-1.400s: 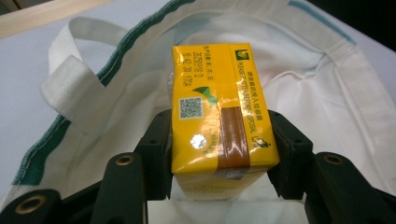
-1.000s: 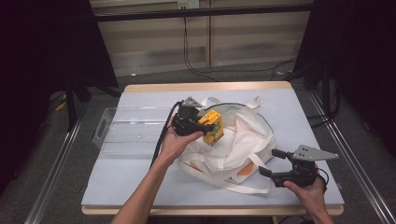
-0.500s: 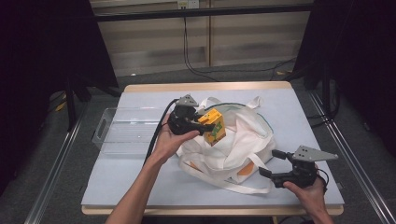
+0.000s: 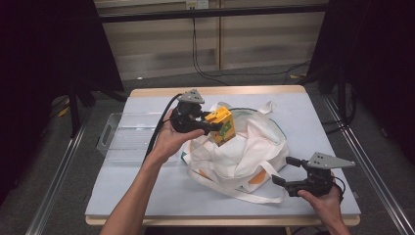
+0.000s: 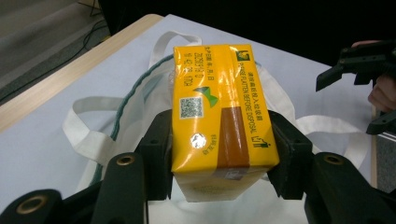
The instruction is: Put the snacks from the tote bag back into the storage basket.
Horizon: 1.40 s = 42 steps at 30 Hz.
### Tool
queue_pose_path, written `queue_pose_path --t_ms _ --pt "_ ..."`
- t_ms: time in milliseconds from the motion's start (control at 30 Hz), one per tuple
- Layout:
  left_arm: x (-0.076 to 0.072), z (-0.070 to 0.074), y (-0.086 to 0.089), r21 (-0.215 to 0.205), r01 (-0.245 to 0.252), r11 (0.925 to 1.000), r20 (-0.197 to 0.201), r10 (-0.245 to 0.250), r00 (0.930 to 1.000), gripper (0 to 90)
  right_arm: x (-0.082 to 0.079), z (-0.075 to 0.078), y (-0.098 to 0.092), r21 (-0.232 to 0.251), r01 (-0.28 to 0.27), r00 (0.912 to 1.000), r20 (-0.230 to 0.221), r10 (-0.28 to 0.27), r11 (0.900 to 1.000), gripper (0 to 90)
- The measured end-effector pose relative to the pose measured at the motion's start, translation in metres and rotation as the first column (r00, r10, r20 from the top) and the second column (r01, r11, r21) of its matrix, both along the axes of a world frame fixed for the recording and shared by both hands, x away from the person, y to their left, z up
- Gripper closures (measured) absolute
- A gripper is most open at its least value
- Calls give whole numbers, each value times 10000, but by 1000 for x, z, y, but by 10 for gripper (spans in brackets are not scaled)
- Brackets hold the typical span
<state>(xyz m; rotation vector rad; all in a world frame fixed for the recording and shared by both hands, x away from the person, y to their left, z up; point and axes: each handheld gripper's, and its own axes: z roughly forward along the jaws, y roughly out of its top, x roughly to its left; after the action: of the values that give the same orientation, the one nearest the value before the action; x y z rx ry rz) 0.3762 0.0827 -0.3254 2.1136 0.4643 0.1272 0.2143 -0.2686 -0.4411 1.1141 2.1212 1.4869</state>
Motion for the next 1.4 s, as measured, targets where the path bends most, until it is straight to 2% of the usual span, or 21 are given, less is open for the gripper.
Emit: queue_pose_path --t_ms 167,200,267,333,433,533,600,700,800,967,1100,1233,1333,1400 --pt "1 4 8 -294 -137 9995 -180 132 9998 499 1 0 2 31 -49 10000 -35 49 10000 131" --pt "1 4 9 -166 -47 9999 -148 45 9999 499 0 0 2 32 -48 10000 -25 48 10000 131" --pt "0 5 13 -169 73 9998 -38 -73 10000 498 0 0 1 35 -56 10000 11 56 10000 131" --pt "0 7 19 -295 225 9993 -46 -226 9997 499 0 0 1 47 -26 10000 17 26 10000 131" --pt "0 12 28 -605 139 9981 31 -138 9999 497 0 0 1 18 18 10000 32 -18 10000 126" --pt "0 17 36 -719 132 9973 53 -128 9999 498 2 0 0 3 52 10000 9 -52 10000 119" --pt "-1 19 39 -496 149 9987 270 -136 9995 498 2 1 0 56 53 10000 -2 -53 10000 119" --pt "0 20 44 -389 234 9990 358 -220 9991 498 2 0 1 41 3 10000 -1 -3 10000 118" --pt "2 21 52 -514 224 9984 389 -204 9990 498 1 0 1 37 -36 10000 9 36 10000 118" --pt "4 22 65 -559 -68 9984 441 93 9990 499 1 1 0 -15 81 9999 87 -80 10000 117" --pt "6 24 75 -457 -153 9988 448 174 9988 499 1 1 0 1 84 9999 100 -84 10000 117" --pt "10 24 88 -663 -376 9971 373 401 9985 499 1 1 0 -60 62 10000 50 -62 10000 117" --pt "12 26 95 -673 -471 9966 359 496 9981 499 2 0 1 -38 56 10000 4 -56 10000 117" --pt "14 26 100 -518 -553 9971 420 575 9975 500 2 0 0 -41 52 10000 7 -52 10000 117"
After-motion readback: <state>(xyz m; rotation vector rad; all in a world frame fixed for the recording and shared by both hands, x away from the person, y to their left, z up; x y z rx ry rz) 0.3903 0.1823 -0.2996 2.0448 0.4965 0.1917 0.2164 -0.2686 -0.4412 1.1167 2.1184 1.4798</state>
